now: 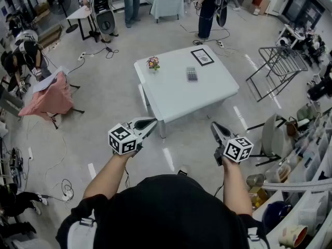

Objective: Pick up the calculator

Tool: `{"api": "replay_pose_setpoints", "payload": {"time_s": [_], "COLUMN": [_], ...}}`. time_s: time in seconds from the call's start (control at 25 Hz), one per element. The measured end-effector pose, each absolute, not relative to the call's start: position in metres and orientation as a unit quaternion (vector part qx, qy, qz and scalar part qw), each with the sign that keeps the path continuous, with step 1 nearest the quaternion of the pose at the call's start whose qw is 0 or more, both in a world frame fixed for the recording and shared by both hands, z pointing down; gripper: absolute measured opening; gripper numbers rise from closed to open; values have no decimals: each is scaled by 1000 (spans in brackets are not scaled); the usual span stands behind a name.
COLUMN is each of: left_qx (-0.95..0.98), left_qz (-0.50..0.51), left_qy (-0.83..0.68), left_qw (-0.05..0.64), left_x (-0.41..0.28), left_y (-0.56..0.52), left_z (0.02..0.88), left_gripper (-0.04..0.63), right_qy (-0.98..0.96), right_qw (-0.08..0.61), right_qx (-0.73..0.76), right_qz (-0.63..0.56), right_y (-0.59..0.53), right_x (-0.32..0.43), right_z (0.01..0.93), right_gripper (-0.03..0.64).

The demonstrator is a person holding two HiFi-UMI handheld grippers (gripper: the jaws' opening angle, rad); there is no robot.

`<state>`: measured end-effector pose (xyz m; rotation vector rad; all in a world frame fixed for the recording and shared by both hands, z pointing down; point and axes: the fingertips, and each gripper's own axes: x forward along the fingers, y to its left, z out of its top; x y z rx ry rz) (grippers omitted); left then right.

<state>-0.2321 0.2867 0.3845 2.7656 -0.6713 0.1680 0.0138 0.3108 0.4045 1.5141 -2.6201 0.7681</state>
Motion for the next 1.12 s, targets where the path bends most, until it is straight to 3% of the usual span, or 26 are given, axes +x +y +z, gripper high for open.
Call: {"api": "replay_pose_setpoints", "payload": {"time_s": [0.92, 1.12], "left_qx": [953, 951], "left_qz": [75, 84], "left_qy": [-249, -253], "left_qw": [156, 159], "left_x": [-129, -99], "left_y": [245, 242], "left_z": [386, 391], "left_gripper": [18, 18], "right_qy": [-850, -855], "right_qw": [0, 2], "right_qx": [458, 449], "right_qz": [262, 259], "right_y": [251, 242], "right_x": [112, 138], "right_z": [410, 411], "right_gripper": [11, 50]}}
